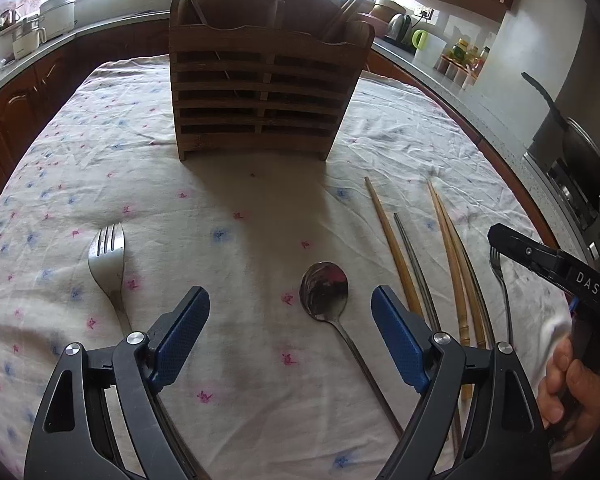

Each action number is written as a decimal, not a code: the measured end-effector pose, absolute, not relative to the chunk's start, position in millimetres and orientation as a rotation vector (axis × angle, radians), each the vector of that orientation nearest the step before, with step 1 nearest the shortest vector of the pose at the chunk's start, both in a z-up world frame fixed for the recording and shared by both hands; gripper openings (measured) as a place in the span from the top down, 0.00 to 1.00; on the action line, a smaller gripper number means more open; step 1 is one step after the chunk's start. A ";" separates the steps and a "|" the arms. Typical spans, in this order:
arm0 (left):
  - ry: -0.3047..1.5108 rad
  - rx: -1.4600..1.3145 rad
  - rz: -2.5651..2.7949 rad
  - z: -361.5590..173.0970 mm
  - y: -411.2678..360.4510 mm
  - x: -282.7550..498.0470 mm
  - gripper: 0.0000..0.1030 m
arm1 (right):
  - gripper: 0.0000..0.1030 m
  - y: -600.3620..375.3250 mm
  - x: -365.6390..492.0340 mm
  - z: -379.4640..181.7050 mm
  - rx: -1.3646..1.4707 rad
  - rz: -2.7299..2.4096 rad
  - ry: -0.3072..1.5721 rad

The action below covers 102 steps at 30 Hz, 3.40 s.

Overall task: Organize utensils
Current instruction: 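Move both tools back toward the remaining spoon, fork and chopsticks, then close the left tool on the silver spoon while the right tool grasps a wooden chopstick, then lift the spoon and wooden chopstick and lower both into the wooden holder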

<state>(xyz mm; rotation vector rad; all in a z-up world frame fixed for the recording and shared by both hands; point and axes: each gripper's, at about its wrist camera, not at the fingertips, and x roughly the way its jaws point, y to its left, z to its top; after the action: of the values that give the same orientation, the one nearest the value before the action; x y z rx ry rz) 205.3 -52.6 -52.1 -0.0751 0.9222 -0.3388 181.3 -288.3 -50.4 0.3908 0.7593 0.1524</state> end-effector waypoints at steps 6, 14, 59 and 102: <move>0.954 -0.067 -0.343 -62.3 -59.3 212.9 0.23 | 0.63 -287.3 201.1 -61.8 0.388 0.151 0.796; 0.929 -0.001 -0.332 -64.8 -69.6 213.5 0.28 | 0.69 -284.9 222.7 -70.9 0.367 0.143 0.833; 0.832 -0.129 -0.432 -17.6 -43.1 196.8 0.97 | 0.95 -276.5 211.6 -0.9 0.349 0.167 0.708; 0.507 -0.175 -0.245 92.5 31.9 186.1 0.97 | 0.95 -261.9 161.9 93.2 0.364 0.280 0.444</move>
<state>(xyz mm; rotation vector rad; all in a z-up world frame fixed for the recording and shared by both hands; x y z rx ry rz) 186.1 31.9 92.5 -0.1755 0.5069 -0.2445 161.9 -261.9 93.2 0.3643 0.4444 0.2802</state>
